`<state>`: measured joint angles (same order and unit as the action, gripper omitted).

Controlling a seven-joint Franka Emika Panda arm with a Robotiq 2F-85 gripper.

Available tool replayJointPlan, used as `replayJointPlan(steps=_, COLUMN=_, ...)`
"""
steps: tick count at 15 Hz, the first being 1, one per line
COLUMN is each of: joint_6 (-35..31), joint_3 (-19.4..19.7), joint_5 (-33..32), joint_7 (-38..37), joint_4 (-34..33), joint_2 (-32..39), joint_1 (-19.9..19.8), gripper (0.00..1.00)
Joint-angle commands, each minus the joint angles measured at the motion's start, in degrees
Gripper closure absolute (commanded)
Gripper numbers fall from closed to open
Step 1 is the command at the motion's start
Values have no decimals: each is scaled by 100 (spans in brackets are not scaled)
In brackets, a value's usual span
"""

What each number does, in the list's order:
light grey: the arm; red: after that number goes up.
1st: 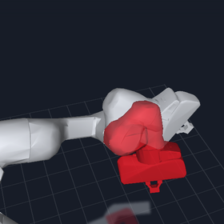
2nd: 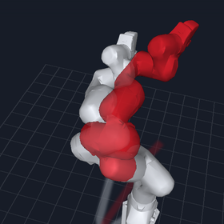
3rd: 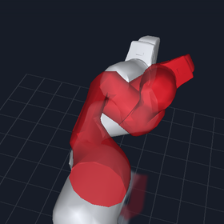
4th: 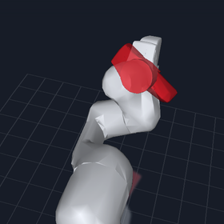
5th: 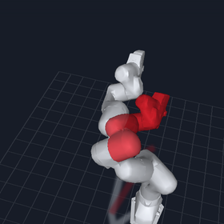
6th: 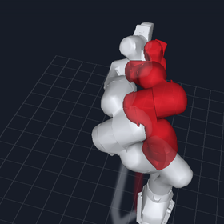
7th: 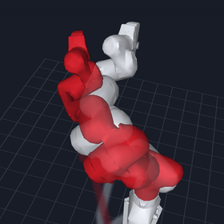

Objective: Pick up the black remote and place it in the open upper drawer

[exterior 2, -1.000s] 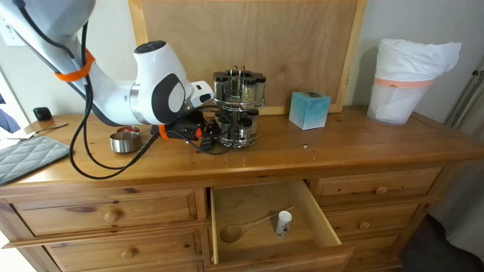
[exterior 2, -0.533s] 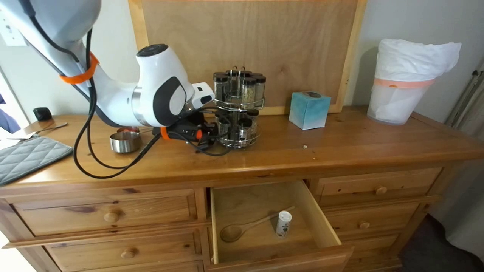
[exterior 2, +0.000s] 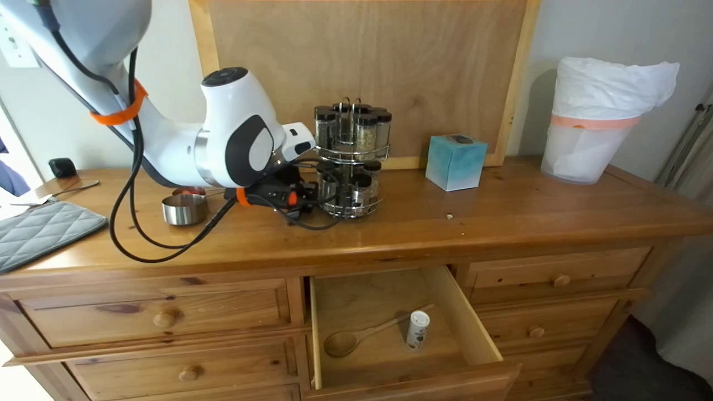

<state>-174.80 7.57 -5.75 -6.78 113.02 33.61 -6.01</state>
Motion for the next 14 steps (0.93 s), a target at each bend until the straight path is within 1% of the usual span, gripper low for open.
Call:
replayJointPlan(steps=1, joint_6=121, joint_3=-233, joint_5=266, joint_7=249, joint_4=-71, joint_2=15, joint_1=-94, gripper=79)
replayJointPlan(steps=5, joint_6=361, joint_3=-362, joint_5=345, joint_7=307, joint_4=-32, joint_2=-85, joint_1=-113, gripper=79)
replayJointPlan(steps=9, joint_6=638, joint_3=-301, joint_5=325, joint_7=274, joint_4=162, joint_2=-422, joint_1=-28, gripper=79)
replayJointPlan(steps=14, joint_6=1526, joint_3=-626, joint_5=542, joint_7=598, joint_4=762, joint_2=-1268, joint_1=-203, gripper=79)
